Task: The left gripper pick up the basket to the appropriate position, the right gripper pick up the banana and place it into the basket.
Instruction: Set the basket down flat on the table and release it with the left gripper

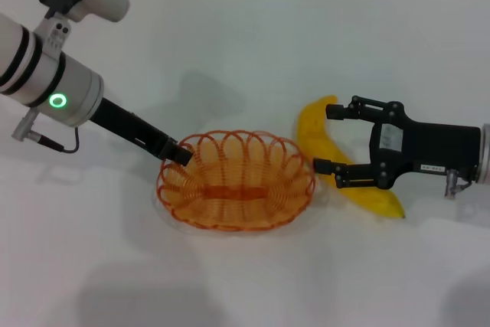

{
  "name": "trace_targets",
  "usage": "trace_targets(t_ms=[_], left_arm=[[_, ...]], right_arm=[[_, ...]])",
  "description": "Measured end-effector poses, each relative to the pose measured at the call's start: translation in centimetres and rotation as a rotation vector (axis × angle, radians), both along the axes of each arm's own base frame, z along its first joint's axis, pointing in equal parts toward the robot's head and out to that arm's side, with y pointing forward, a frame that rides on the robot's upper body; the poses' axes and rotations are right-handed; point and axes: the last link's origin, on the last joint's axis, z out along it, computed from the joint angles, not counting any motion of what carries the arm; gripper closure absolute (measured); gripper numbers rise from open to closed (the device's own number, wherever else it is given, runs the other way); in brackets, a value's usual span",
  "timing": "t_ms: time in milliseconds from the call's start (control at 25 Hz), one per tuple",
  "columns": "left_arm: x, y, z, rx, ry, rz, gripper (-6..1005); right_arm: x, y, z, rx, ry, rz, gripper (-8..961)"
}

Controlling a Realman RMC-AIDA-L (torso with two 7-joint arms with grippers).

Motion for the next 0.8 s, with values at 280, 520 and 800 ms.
trace_targets(t_ms=[280, 520, 800], left_arm=[[-0.15, 0.09, -0.05, 0.003, 0.005, -0.005, 913], [-0.15, 0.08, -0.09, 0.002, 0.005, -0.006, 910], [-0.14, 0.06, -0.12, 0.002, 0.005, -0.001, 875]], right_arm=[[-0.13, 0.09, -0.04, -0.001, 0.001, 0.003, 71], [-0.14, 0.08, -0.07, -0.001, 0.002, 0.003, 71], [-0.12, 0.08, -0.03, -0.001, 0.001, 0.003, 72]])
